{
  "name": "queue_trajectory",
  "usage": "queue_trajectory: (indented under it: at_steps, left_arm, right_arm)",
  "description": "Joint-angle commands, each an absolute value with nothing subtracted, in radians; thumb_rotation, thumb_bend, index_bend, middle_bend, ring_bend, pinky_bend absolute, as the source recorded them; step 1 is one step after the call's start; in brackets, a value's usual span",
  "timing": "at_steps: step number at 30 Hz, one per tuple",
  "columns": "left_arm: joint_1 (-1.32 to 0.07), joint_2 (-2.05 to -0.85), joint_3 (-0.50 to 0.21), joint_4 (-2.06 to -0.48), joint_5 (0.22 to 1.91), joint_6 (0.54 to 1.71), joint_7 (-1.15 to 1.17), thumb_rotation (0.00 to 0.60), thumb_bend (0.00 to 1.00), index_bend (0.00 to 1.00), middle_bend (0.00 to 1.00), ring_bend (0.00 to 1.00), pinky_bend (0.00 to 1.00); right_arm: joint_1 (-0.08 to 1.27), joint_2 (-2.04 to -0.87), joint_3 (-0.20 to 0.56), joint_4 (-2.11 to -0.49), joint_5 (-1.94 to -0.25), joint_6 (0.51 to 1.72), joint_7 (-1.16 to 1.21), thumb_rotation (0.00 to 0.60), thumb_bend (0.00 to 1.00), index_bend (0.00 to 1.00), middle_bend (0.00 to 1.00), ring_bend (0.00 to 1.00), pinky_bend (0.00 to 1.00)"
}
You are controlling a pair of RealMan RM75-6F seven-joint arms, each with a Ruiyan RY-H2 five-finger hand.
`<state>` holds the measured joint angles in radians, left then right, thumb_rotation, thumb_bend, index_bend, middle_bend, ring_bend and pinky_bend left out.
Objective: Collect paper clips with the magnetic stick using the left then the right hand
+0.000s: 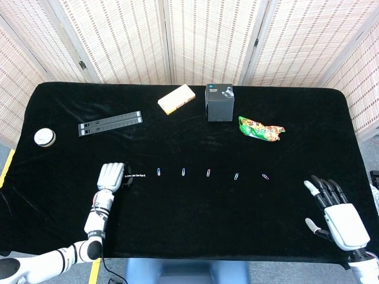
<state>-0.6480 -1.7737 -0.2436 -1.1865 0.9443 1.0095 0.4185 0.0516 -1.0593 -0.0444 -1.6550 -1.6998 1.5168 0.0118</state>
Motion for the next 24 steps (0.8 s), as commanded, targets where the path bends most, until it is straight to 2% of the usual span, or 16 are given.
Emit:
queue_trajectory:
  at_steps: [1, 4, 7, 10, 24]
  left_arm:
    - [-0.650, -1.783, -0.240, -1.168, 0.949, 1.014, 0.418, 0.600, 0.42, 0.56, 1.00, 1.00, 1.00]
    - [-0.649, -1.788, -0.240, -1.160, 0.959, 1.025, 0.410, 0.600, 0.43, 0.62, 1.00, 1.00, 1.00]
    - [-0.647, -1.790, -0.238, -1.157, 0.971, 1.031, 0.402, 0.600, 0.43, 0.74, 1.00, 1.00, 1.00]
    - [-0.645, -1.786, -0.234, -1.159, 0.973, 1.027, 0.401, 0.600, 0.43, 0.79, 1.00, 1.00, 1.00]
    - [-0.616, -1.766, -0.227, -1.201, 1.028, 1.084, 0.352, 0.600, 0.46, 0.83, 1.00, 1.00, 1.00]
  right_arm:
    - [0.052, -1.059, -0.044, -1.654, -1.699, 1.515, 0.013, 0.600, 0.29, 0.00, 0.00, 0.00, 0.00]
    - [0.055, -1.058, -0.045, -1.653, -1.699, 1.511, 0.014, 0.600, 0.29, 0.00, 0.00, 0.00, 0.00]
    - [0.055, -1.058, -0.045, -1.654, -1.700, 1.512, 0.014, 0.600, 0.29, 0.00, 0.00, 0.00, 0.00]
    - [0.054, -1.057, -0.045, -1.654, -1.700, 1.514, 0.014, 0.600, 0.29, 0.00, 0.00, 0.00, 0.00]
    - [0.053, -1.058, -0.047, -1.655, -1.704, 1.514, 0.011, 0.600, 0.29, 0.00, 0.00, 0.00, 0.00]
